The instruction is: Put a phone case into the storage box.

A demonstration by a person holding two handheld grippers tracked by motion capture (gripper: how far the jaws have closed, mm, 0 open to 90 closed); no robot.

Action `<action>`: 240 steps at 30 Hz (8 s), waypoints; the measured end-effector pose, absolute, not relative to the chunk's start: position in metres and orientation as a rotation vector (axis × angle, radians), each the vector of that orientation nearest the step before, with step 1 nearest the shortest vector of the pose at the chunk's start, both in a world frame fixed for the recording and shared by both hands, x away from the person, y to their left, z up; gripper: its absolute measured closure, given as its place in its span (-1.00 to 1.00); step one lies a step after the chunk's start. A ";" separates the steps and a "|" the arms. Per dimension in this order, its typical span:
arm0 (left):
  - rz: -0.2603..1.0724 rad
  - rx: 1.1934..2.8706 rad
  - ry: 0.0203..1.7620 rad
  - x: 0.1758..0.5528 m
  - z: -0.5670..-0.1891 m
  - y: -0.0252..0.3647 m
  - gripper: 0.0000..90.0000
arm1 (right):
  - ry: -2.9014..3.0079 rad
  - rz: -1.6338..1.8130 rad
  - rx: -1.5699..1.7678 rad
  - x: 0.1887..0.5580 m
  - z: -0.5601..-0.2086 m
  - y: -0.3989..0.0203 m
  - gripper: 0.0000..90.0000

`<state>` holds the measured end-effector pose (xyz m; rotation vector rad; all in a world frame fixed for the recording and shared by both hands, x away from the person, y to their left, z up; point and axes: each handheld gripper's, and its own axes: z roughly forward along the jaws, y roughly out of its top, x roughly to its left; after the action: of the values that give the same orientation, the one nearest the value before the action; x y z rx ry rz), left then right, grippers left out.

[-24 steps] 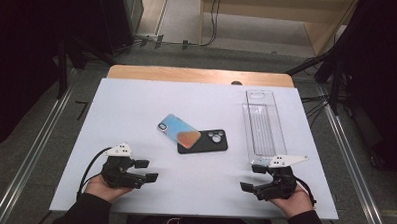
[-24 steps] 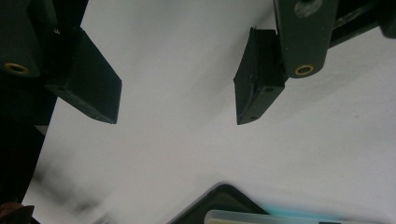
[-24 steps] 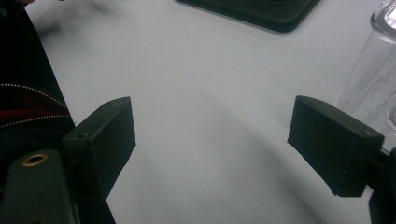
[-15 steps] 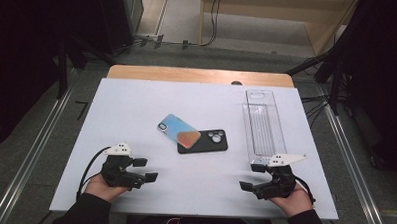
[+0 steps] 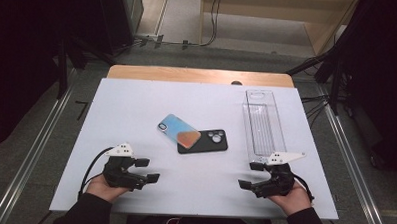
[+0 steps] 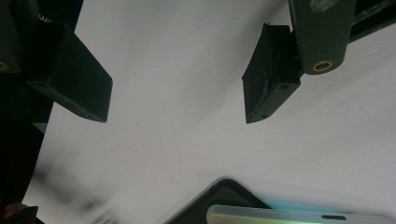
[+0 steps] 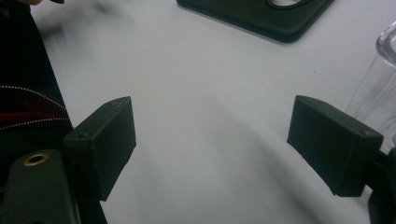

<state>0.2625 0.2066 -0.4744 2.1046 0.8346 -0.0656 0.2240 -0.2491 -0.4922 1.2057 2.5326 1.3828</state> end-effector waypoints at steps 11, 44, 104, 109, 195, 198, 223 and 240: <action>-0.093 2.095 0.851 0.264 -0.475 0.207 -0.45 | 2.541 1.373 1.208 0.224 -0.493 -0.248 -0.70; -0.089 2.094 0.916 0.267 -0.473 0.209 -0.45 | 2.556 1.341 1.212 0.224 -0.492 -0.243 -0.70; -0.080 2.076 0.936 0.268 -0.472 0.212 -0.45 | 2.523 1.325 1.187 0.294 -0.453 -0.130 -1.00; -0.080 2.074 0.936 0.268 -0.472 0.212 -0.45 | 2.521 1.345 1.191 0.303 -0.453 -0.124 -1.00; -0.096 2.046 0.927 0.269 -0.472 0.216 -0.45 | 2.547 1.190 1.210 0.395 -0.498 -0.050 -1.00; -0.096 2.044 0.926 0.269 -0.473 0.216 -0.45 | 2.545 1.183 1.212 0.395 -0.500 -0.049 -1.00; -0.098 2.045 0.927 0.269 -0.472 0.216 -0.45 | 2.535 1.006 1.100 0.389 -0.511 -0.038 -0.74; -0.098 2.049 0.927 0.269 -0.472 0.215 -0.45 | 2.548 1.004 1.087 0.390 -0.509 -0.039 -0.67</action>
<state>0.2693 0.2153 -0.4724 2.0493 0.9271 -0.0983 0.3900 -0.0390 -0.5091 1.0870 2.5479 1.0045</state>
